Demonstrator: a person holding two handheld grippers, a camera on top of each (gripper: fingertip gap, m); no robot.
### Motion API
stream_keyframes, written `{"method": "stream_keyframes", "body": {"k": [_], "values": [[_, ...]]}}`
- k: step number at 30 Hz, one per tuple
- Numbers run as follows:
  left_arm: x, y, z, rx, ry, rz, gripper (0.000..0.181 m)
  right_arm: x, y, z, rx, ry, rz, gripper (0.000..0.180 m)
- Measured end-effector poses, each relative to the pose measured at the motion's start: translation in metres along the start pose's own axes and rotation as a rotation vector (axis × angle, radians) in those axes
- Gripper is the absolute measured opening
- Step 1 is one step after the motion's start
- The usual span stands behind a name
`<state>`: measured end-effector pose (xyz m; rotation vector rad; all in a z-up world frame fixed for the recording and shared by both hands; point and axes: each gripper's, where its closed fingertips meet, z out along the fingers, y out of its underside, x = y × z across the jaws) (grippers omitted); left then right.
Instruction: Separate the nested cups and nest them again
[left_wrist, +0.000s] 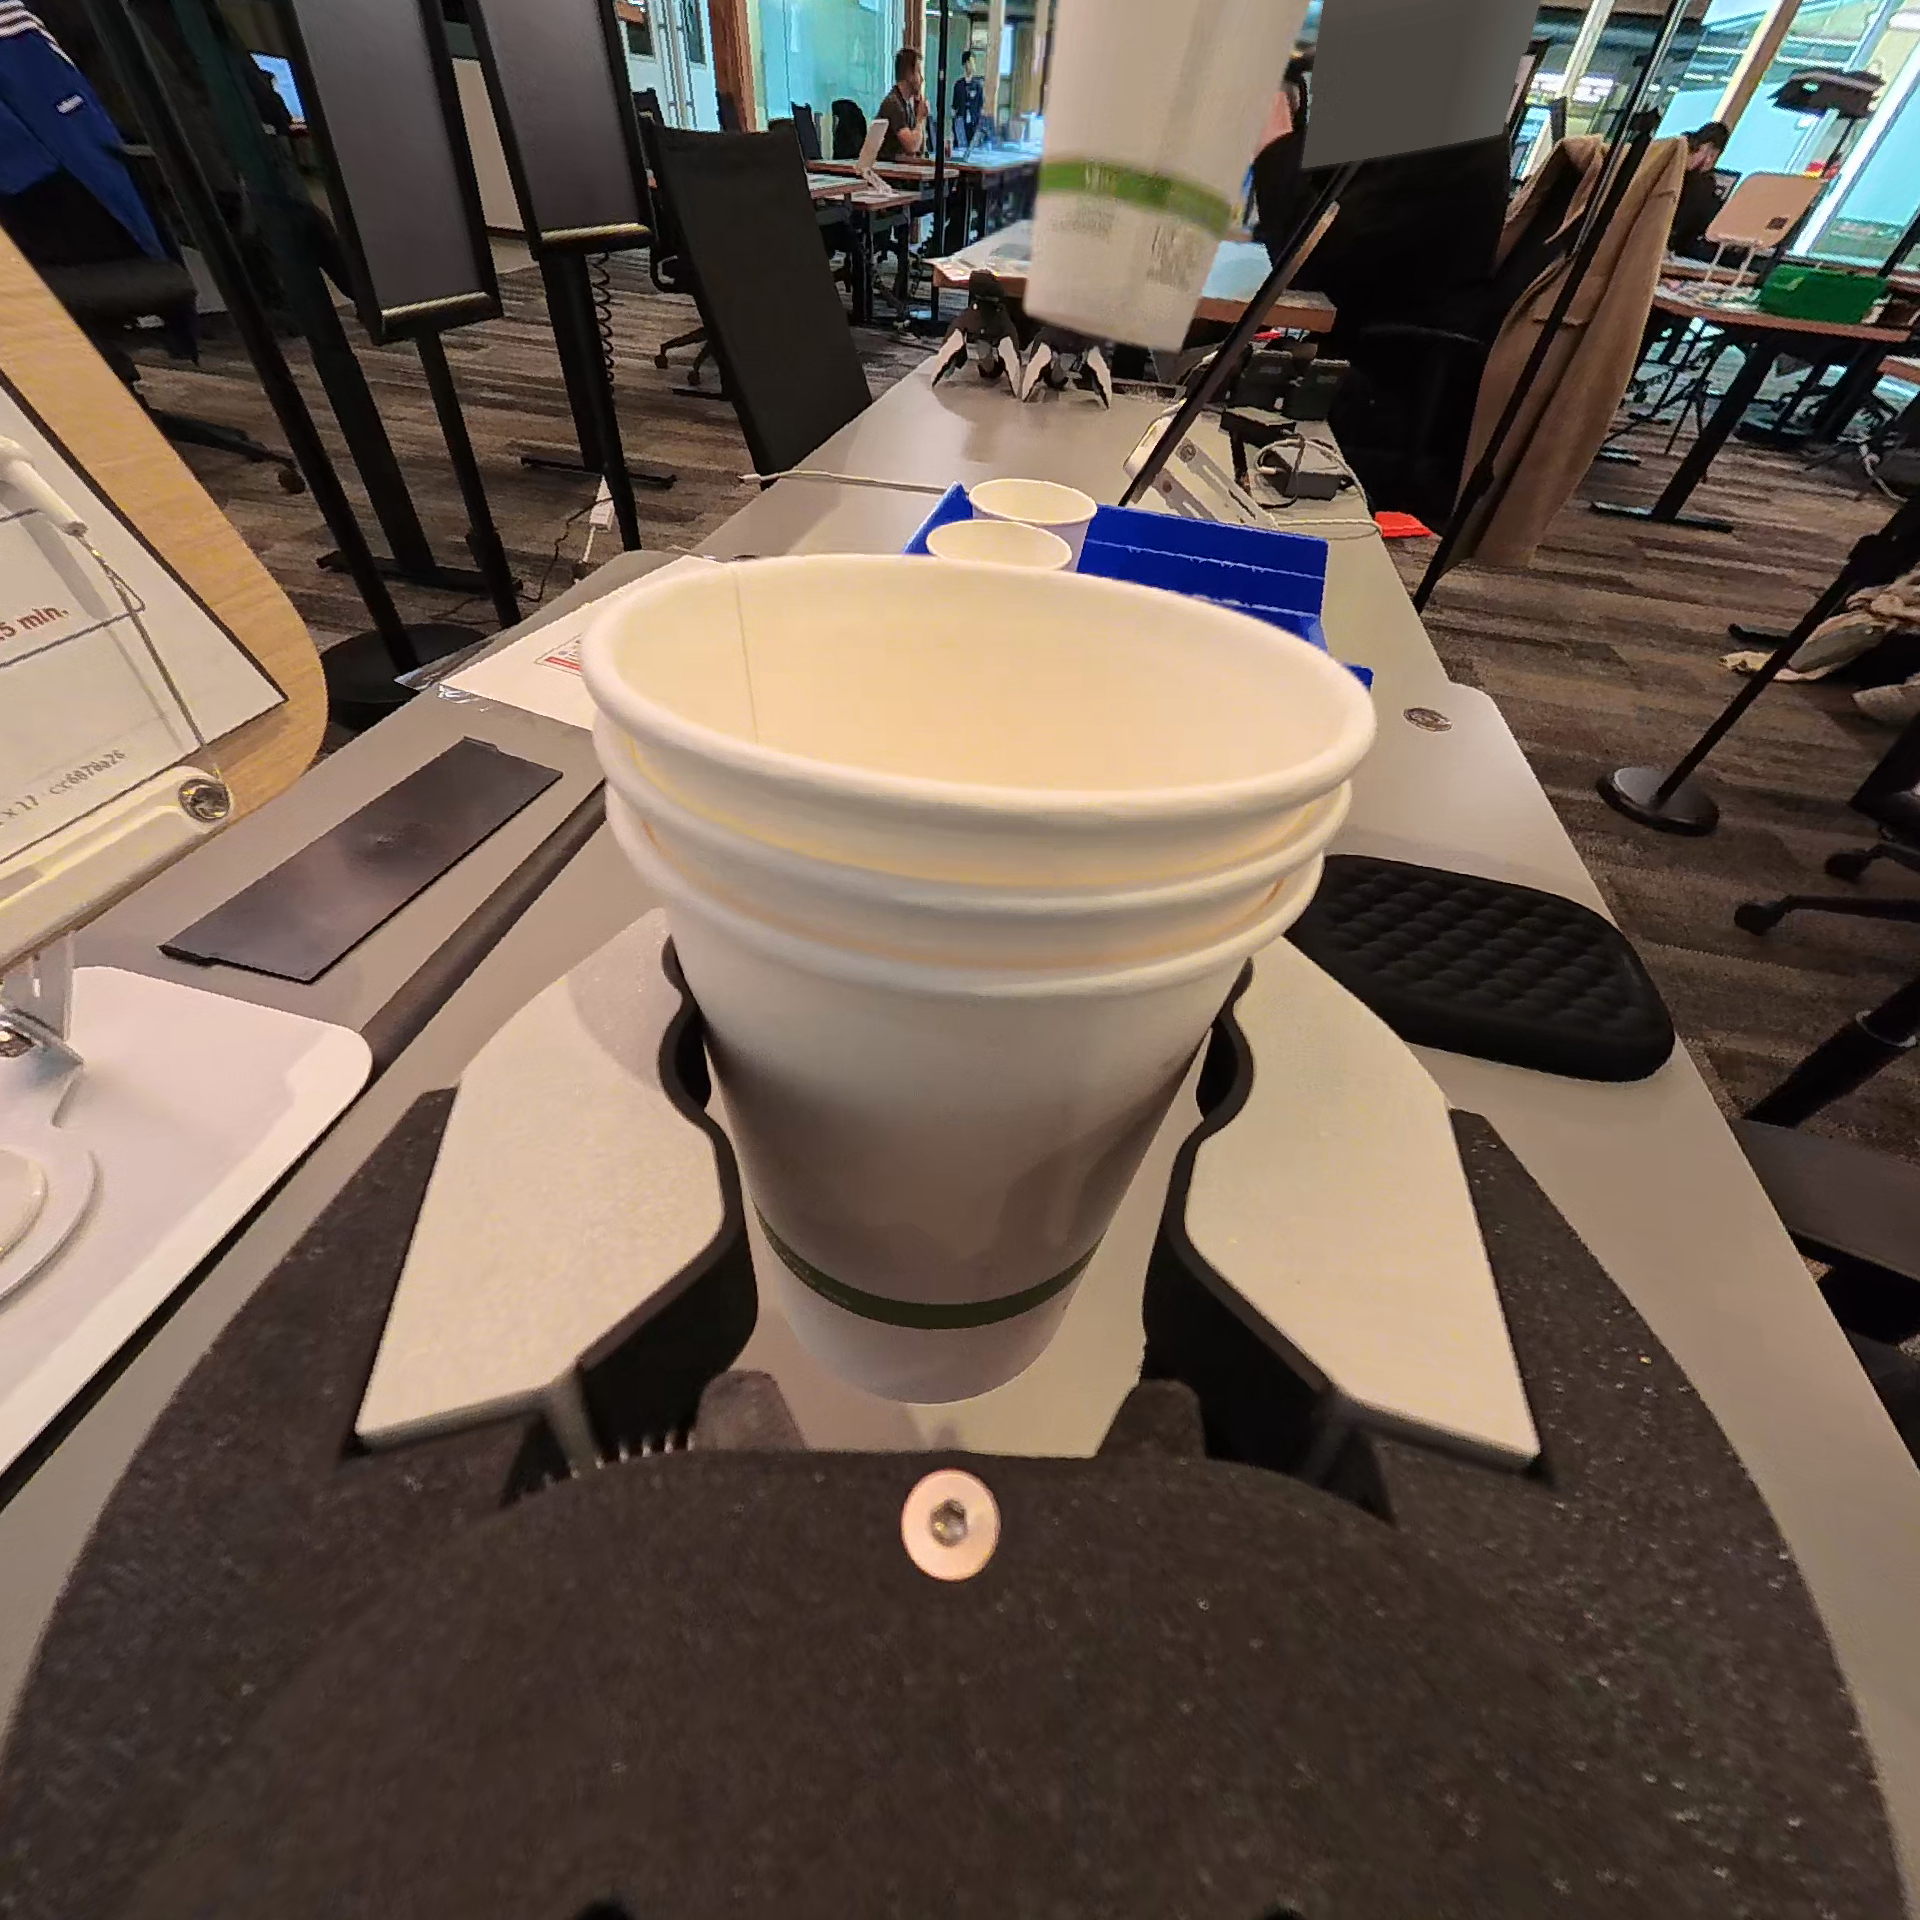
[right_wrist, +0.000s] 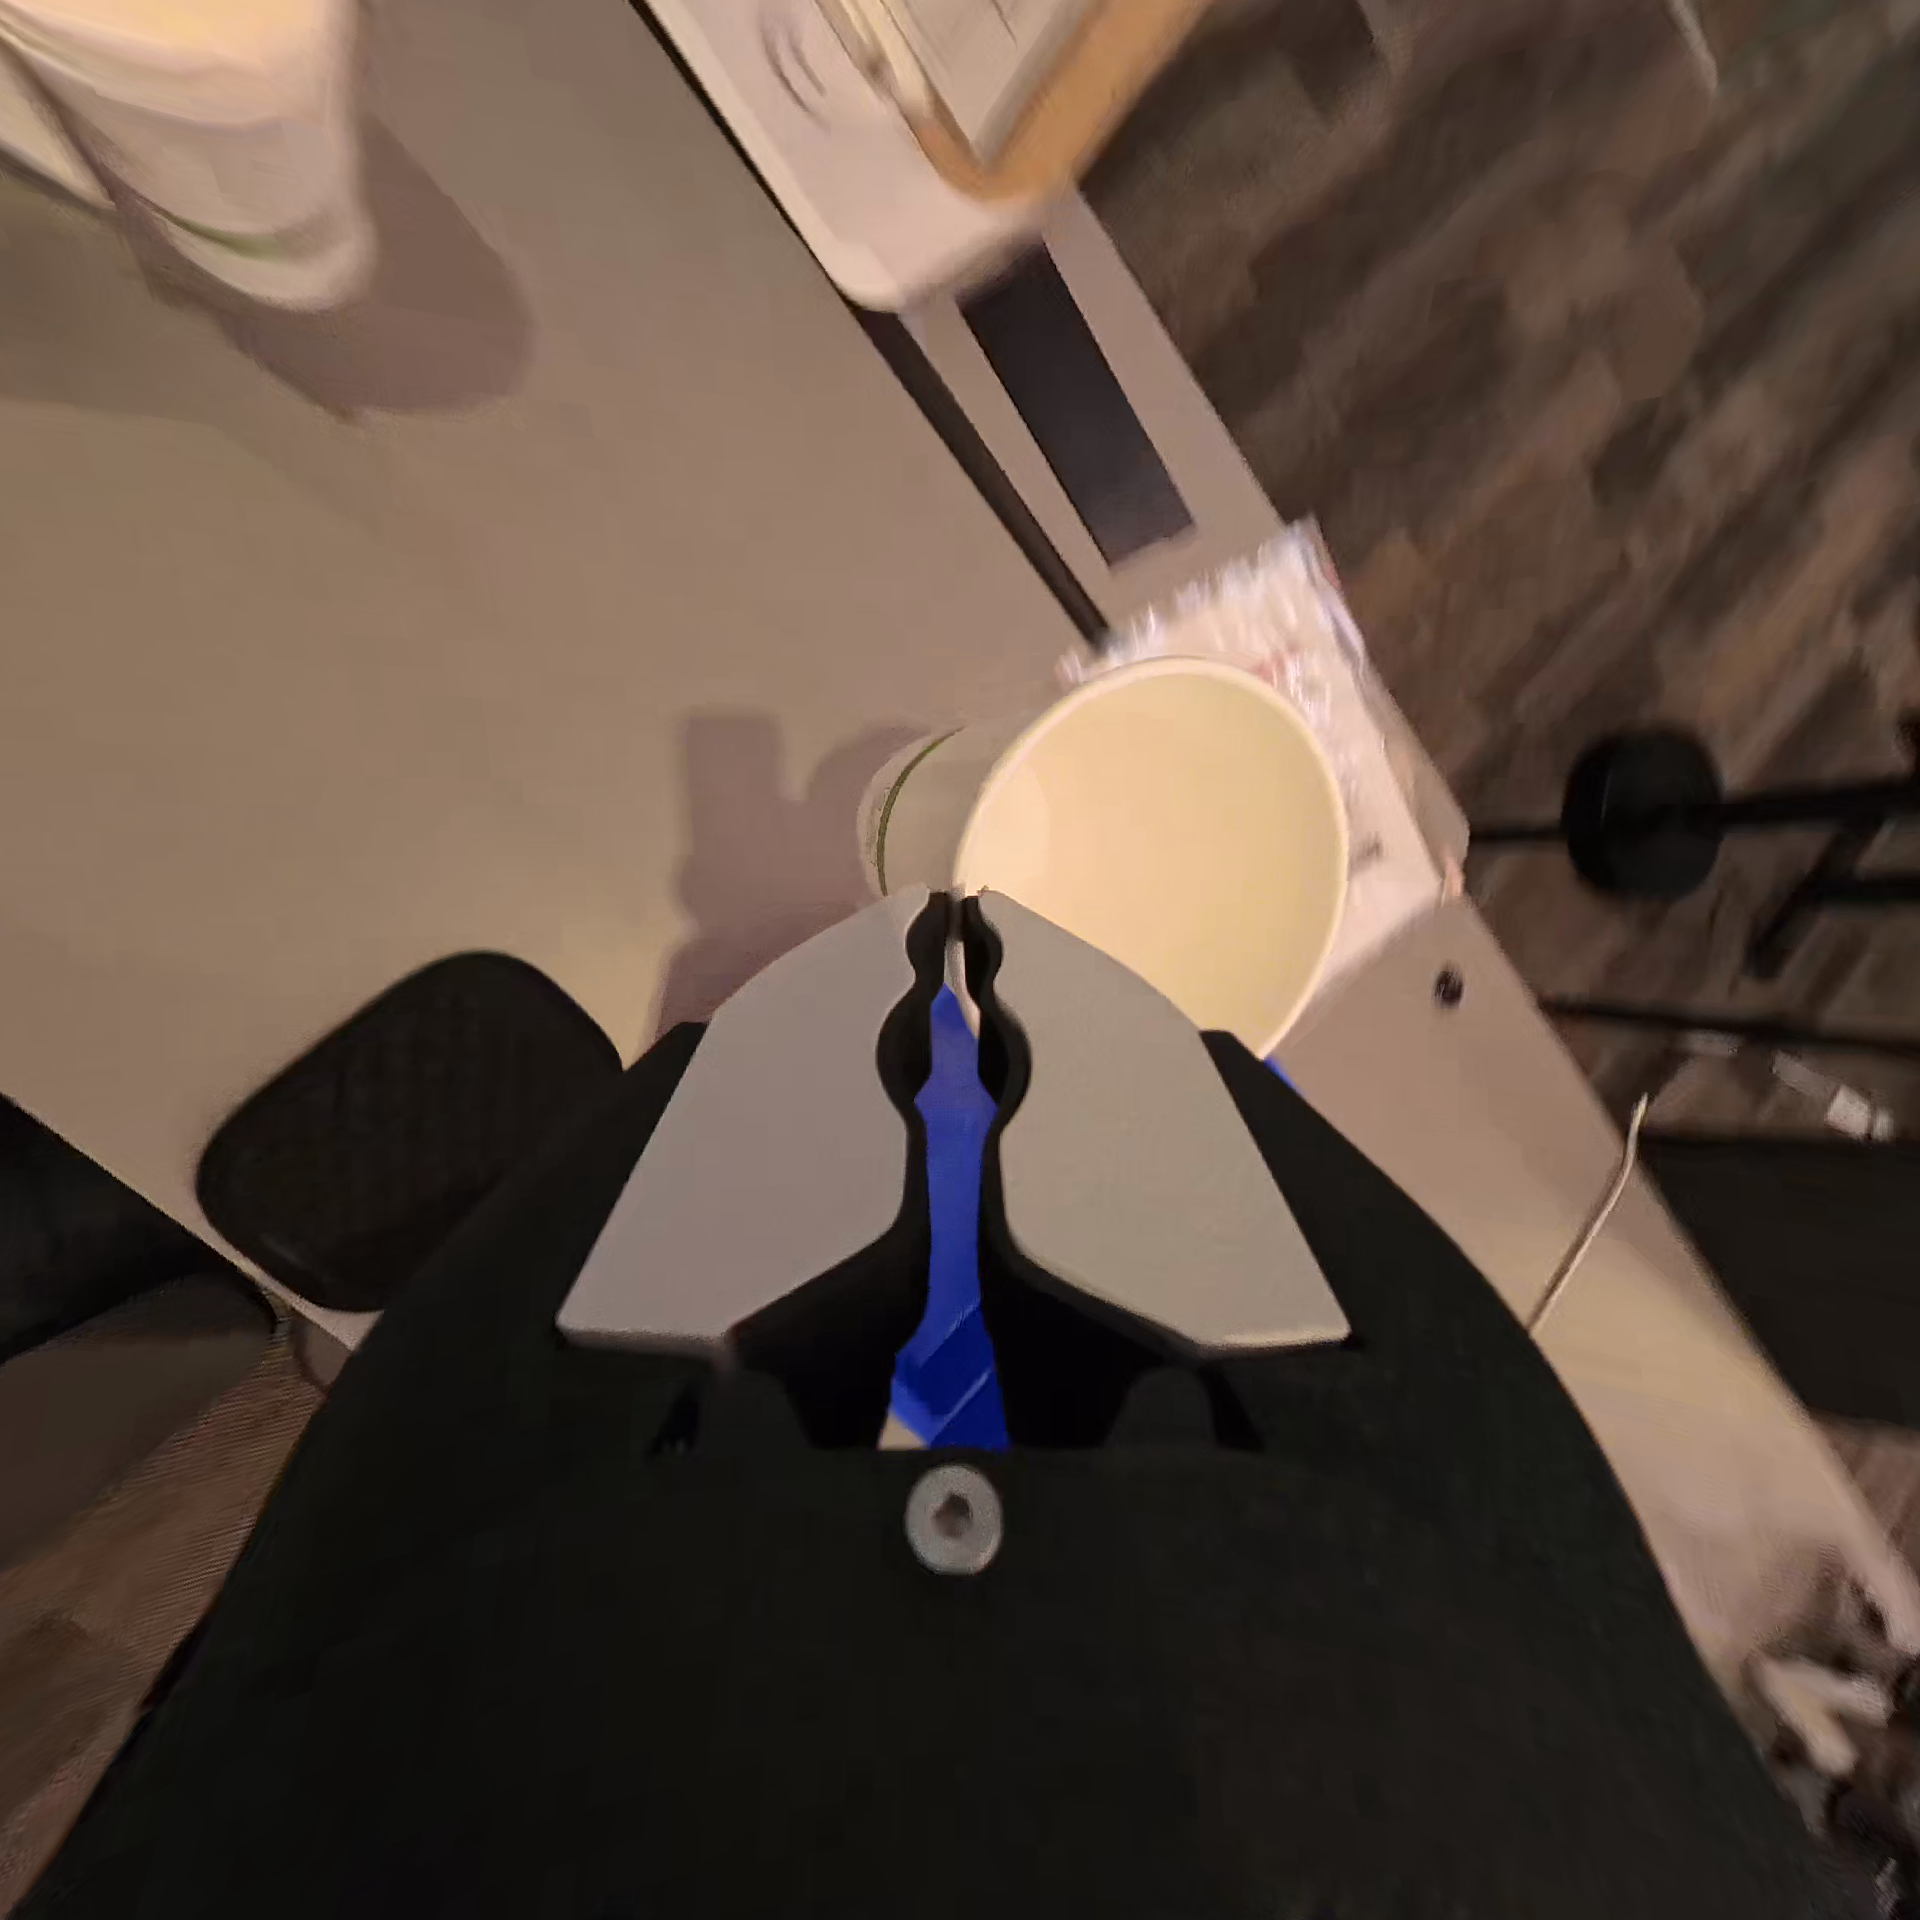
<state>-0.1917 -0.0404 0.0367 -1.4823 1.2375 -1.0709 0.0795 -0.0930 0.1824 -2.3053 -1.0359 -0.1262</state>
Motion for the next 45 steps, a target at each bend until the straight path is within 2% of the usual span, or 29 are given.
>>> {"method": "stream_keyframes", "body": {"k": [7, 11, 15, 22, 42, 43, 45], "values": [[-0.002, 0.000, -0.002, 0.003, -0.007, -0.003, 0.093, 0.037, 0.155, 0.040, -0.213, 0.094, 0.257, 0.003], [-0.005, 0.001, -0.002, 0.001, -0.012, -0.007, 0.093, 0.035, 0.209, 0.070, -0.277, 0.119, 0.303, 0.002], [-0.006, 0.001, -0.003, 0.000, -0.017, -0.007, 0.093, 0.033, 0.242, 0.098, -0.318, 0.141, 0.308, 0.002], [-0.008, 0.000, -0.006, 0.006, -0.024, -0.009, 0.093, 0.031, 0.269, 0.125, -0.348, 0.148, 0.318, 0.002], [-0.010, 0.001, -0.007, 0.004, -0.025, -0.013, 0.093, 0.036, 0.279, 0.141, -0.366, 0.150, 0.335, 0.003], [-0.010, 0.001, -0.007, 0.004, -0.025, -0.013, 0.093, 0.036, 0.279, 0.141, -0.371, 0.156, 0.334, 0.005], [-0.010, 0.001, -0.007, 0.004, -0.024, -0.013, 0.093, 0.037, 0.281, 0.140, -0.387, 0.167, 0.336, 0.020]]}}
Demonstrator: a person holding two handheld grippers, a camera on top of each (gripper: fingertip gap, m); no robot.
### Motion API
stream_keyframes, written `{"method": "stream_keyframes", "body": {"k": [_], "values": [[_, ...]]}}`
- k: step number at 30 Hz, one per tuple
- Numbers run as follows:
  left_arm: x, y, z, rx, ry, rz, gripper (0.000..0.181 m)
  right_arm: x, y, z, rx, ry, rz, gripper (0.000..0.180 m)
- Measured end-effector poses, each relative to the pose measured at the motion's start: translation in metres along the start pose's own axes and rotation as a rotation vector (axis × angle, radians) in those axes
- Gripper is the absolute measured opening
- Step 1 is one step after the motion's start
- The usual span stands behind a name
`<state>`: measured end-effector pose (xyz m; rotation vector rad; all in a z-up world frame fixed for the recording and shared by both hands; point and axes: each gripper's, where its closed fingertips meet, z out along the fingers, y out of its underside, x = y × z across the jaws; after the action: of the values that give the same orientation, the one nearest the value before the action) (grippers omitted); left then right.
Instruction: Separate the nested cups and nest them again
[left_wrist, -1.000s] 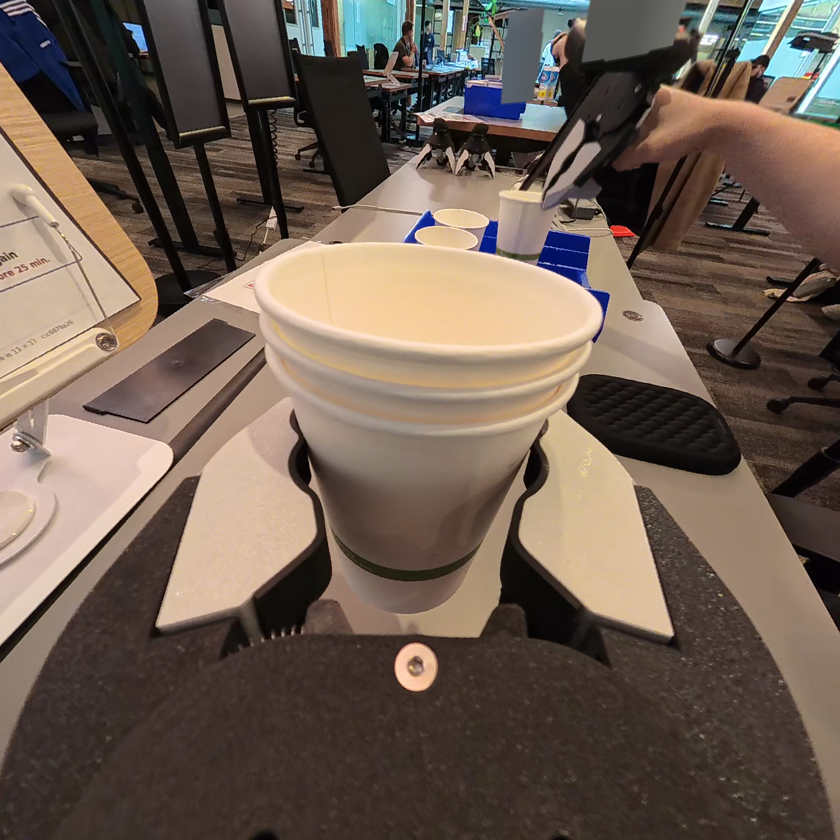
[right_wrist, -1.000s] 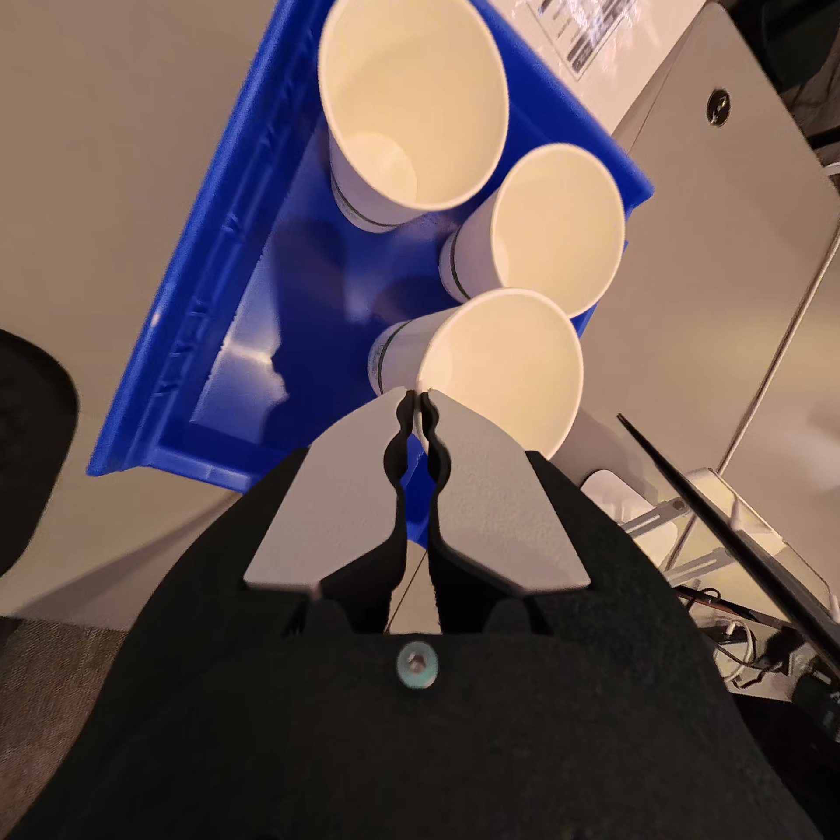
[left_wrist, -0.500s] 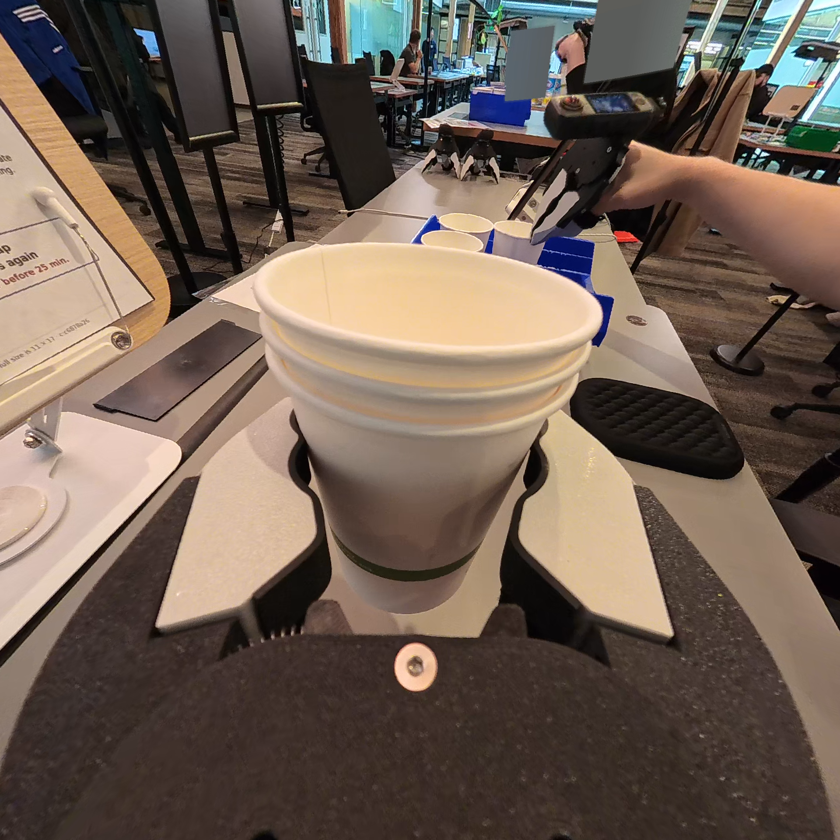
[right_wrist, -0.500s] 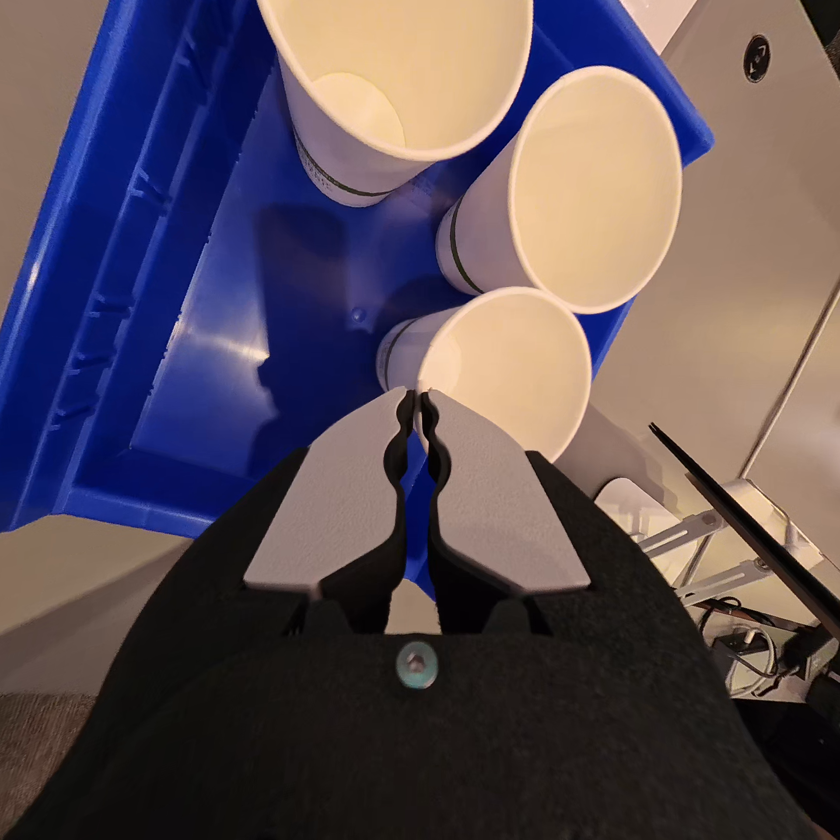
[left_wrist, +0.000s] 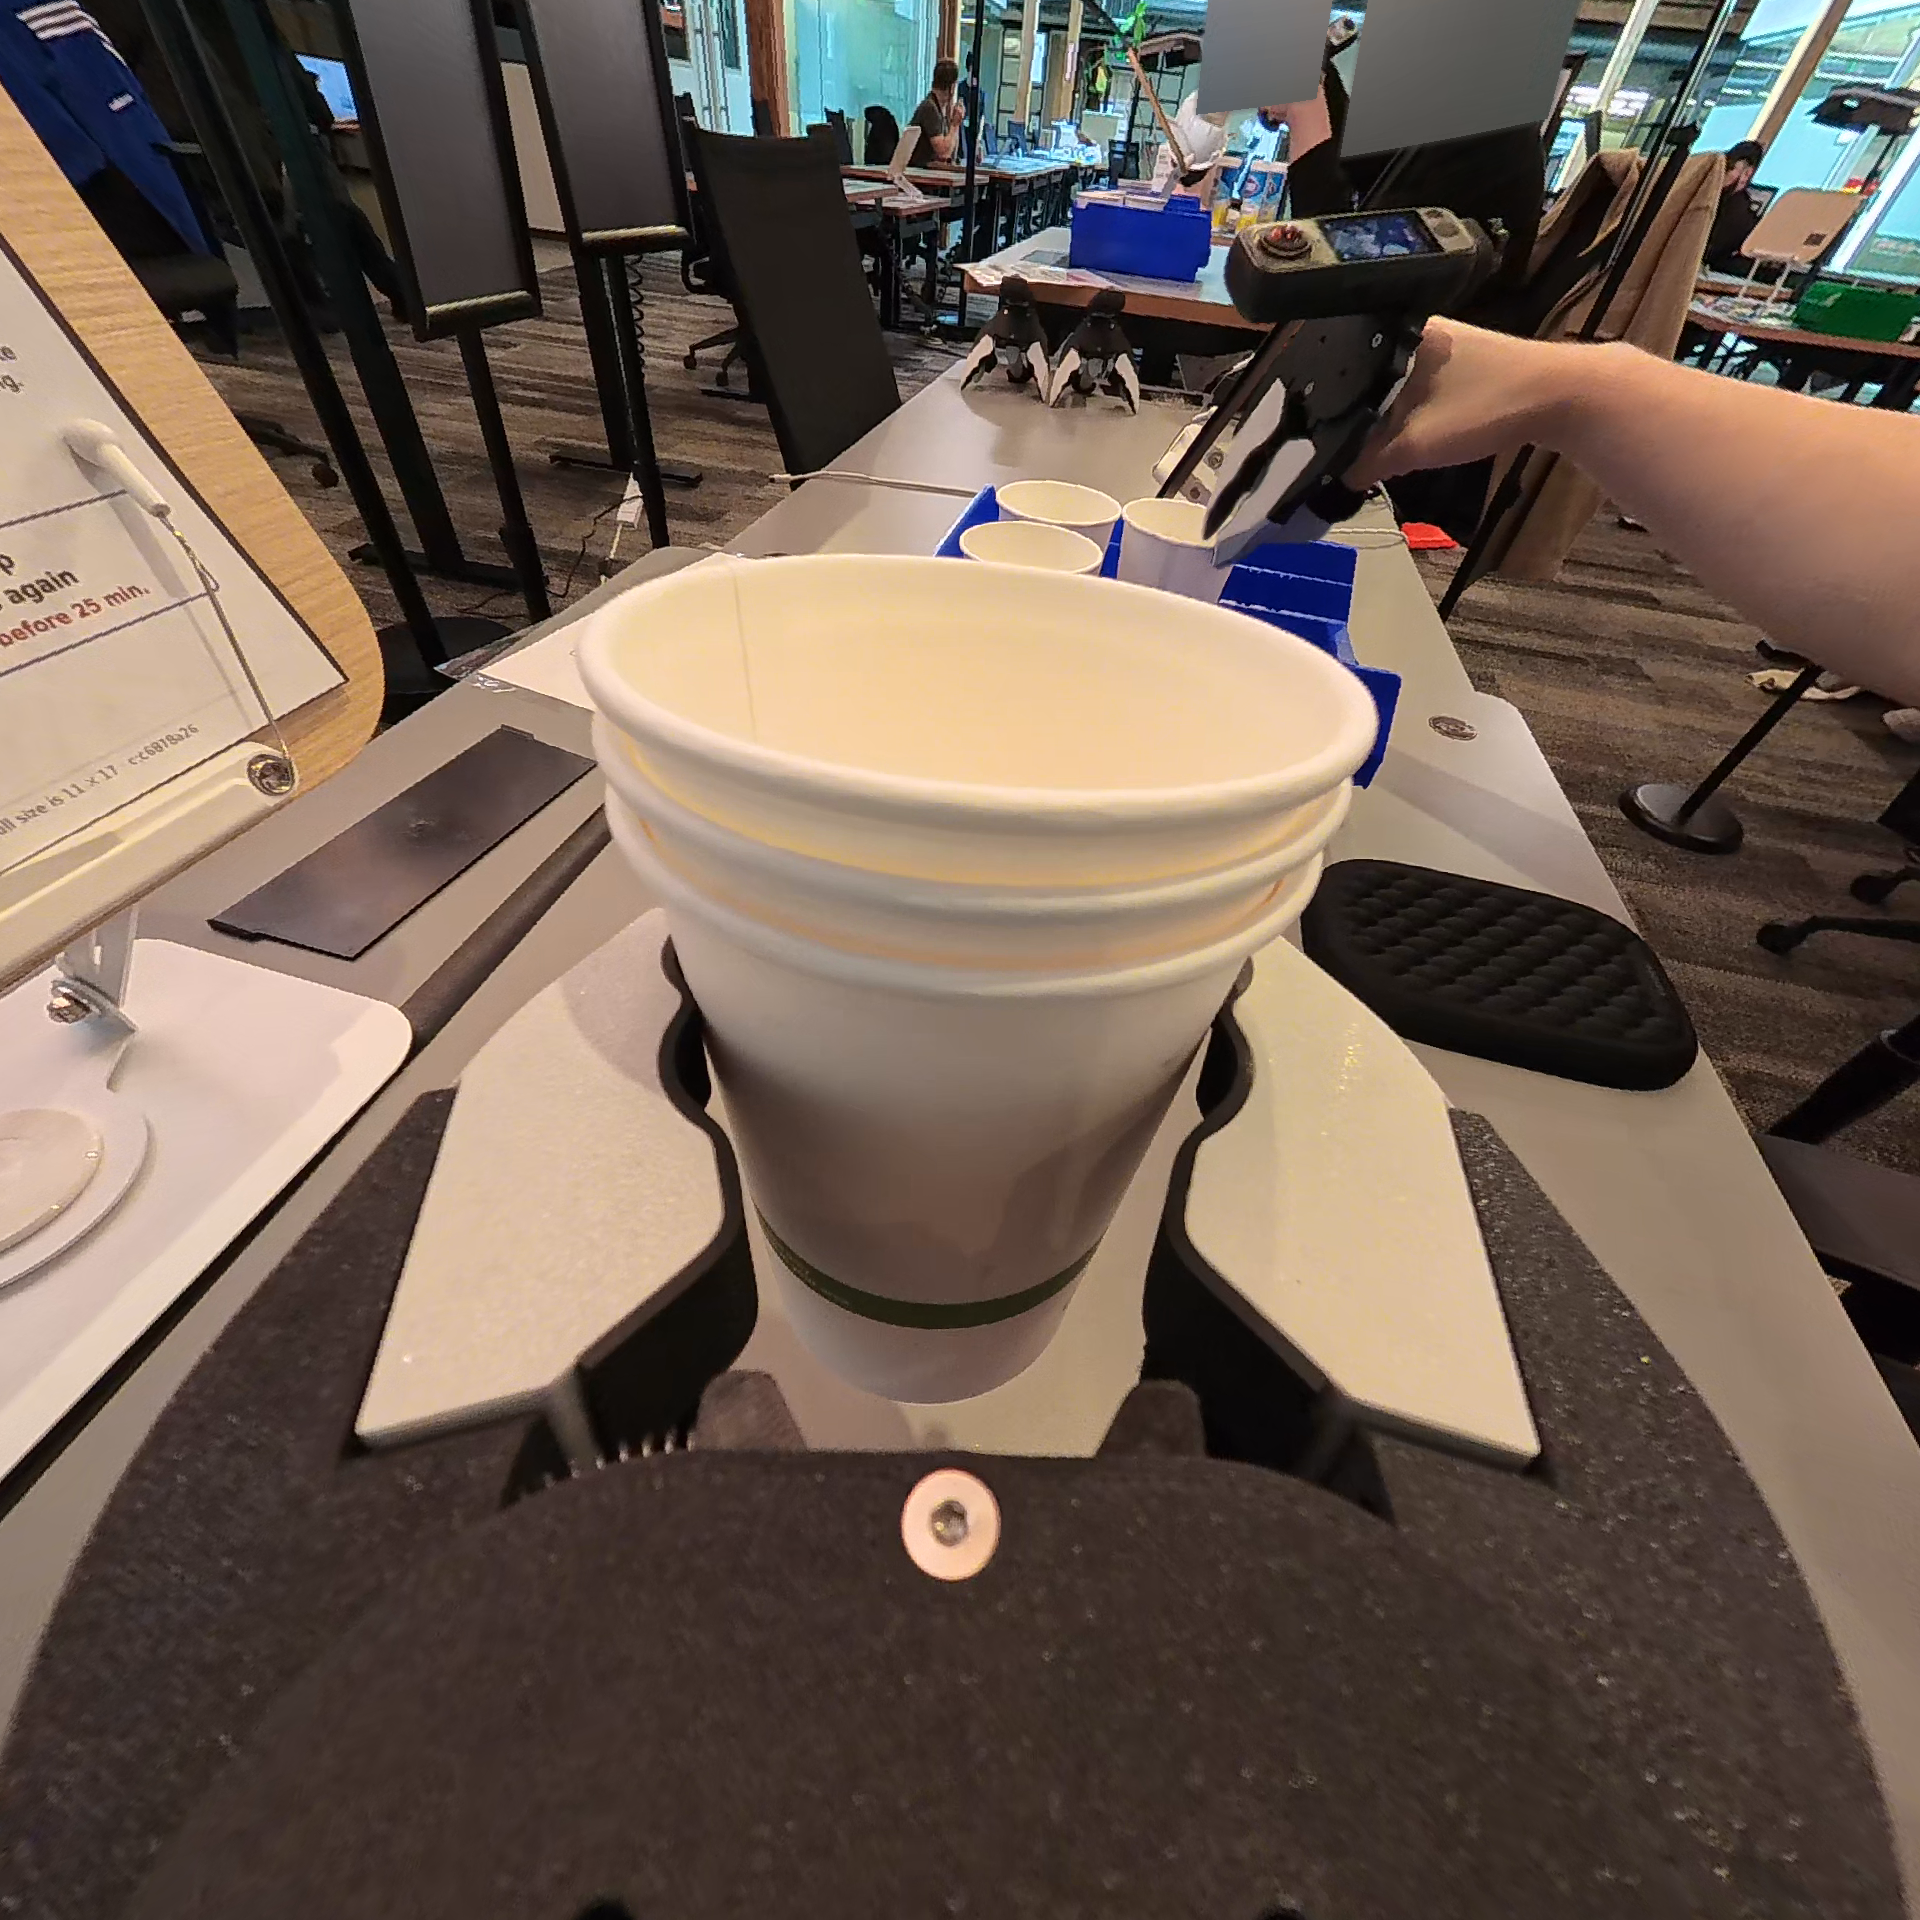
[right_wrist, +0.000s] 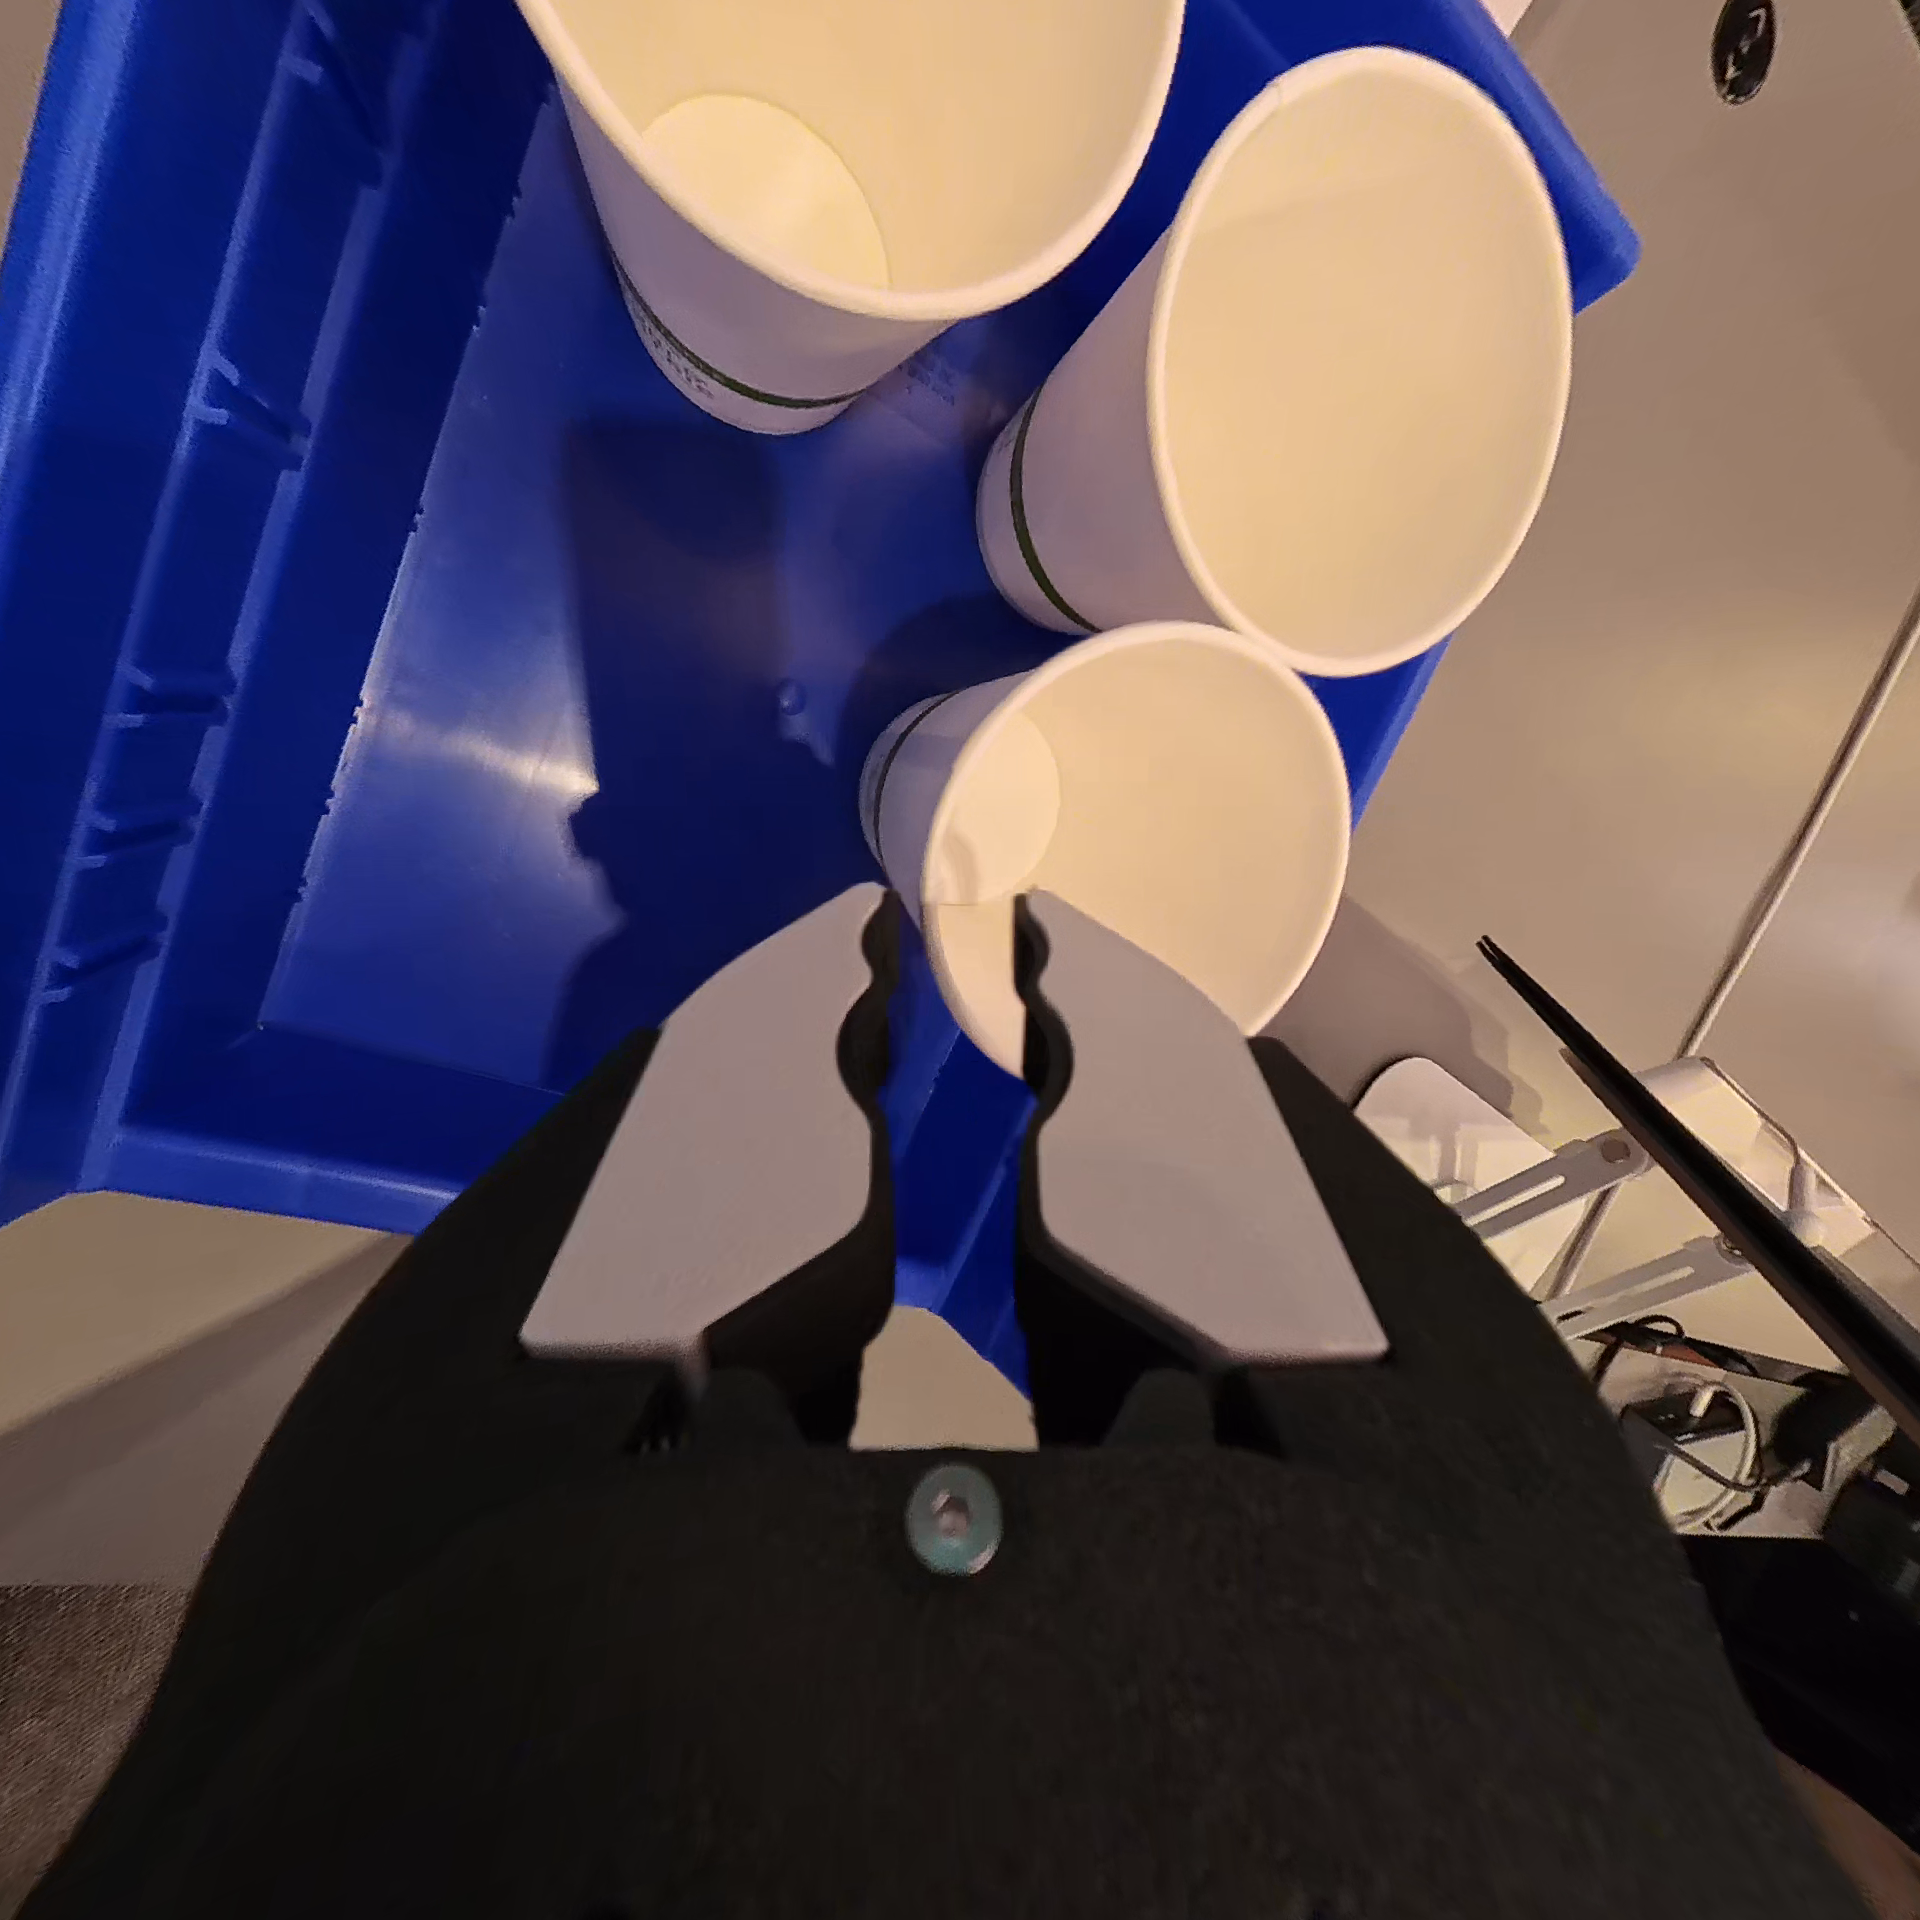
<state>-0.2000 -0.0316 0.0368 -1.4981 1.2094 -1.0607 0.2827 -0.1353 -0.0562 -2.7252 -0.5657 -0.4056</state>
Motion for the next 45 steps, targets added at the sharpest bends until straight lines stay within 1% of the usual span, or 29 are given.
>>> {"method": "stream_keyframes", "body": {"k": [2, 5, 8, 10, 12, 15, 16, 18, 20, 23, 28, 31, 33, 36, 37, 45], "values": [[0.000, -0.001, -0.001, 0.002, 0.001, 0.001, 0.093, -0.002, 0.001, -0.004, -0.007, -0.013, 0.000, 0.028], [0.001, -0.003, -0.002, 0.008, 0.002, 0.002, 0.093, 0.001, -0.008, -0.029, 0.021, 0.018, -0.016, 0.030], [0.002, -0.005, -0.002, 0.014, 0.005, 0.002, 0.093, 0.002, -0.043, -0.081, 0.127, 0.088, -0.060, 0.028], [0.003, -0.005, 0.000, 0.013, 0.009, 0.001, 0.093, -0.013, -0.081, -0.122, 0.233, 0.090, -0.113, 0.027], [0.005, -0.004, 0.002, 0.009, 0.015, 0.002, 0.093, -0.051, -0.124, -0.161, 0.357, 0.015, -0.206, 0.027], [0.010, -0.003, 0.005, 0.005, 0.029, 0.004, 0.093, -0.142, -0.181, -0.212, 0.536, -0.204, -0.434, 0.027], [0.012, -0.003, 0.006, 0.005, 0.037, 0.004, 0.093, -0.171, -0.195, -0.224, 0.569, -0.259, -0.513, 0.026], [0.018, -0.004, 0.008, 0.005, 0.051, 0.009, 0.093, -0.220, -0.217, -0.239, 0.604, -0.314, -0.657, 0.024], [0.023, -0.005, 0.010, 0.003, 0.062, 0.020, 0.093, -0.261, -0.236, -0.246, 0.631, -0.352, -0.768, 0.022], [0.031, -0.006, 0.013, -0.002, 0.073, 0.041, 0.093, -0.309, -0.256, -0.247, 0.639, -0.412, -0.871, 0.020], [0.036, -0.007, 0.015, -0.006, 0.082, 0.051, 0.093, -0.360, -0.268, -0.240, 0.596, -0.507, -0.989, 0.020], [0.035, -0.006, 0.015, -0.008, 0.082, 0.048, 0.093, -0.368, -0.274, -0.230, 0.541, -0.495, -1.008, 0.020], [0.035, -0.007, 0.014, -0.004, 0.083, 0.048, 0.093, -0.369, -0.276, -0.224, 0.511, -0.491, -1.011, 0.015], [0.035, -0.008, 0.013, -0.005, 0.074, 0.057, 0.093, -0.370, -0.273, -0.220, 0.465, -0.529, -1.006, 0.009], [0.035, -0.009, 0.013, -0.002, 0.076, 0.057, 0.093, -0.372, -0.271, -0.221, 0.454, -0.555, -1.004, 0.003], [0.037, -0.009, 0.014, 0.002, 0.086, 0.052, 0.093, -0.370, -0.269, -0.222, 0.435, -0.566, -0.995, 0.003]]}}
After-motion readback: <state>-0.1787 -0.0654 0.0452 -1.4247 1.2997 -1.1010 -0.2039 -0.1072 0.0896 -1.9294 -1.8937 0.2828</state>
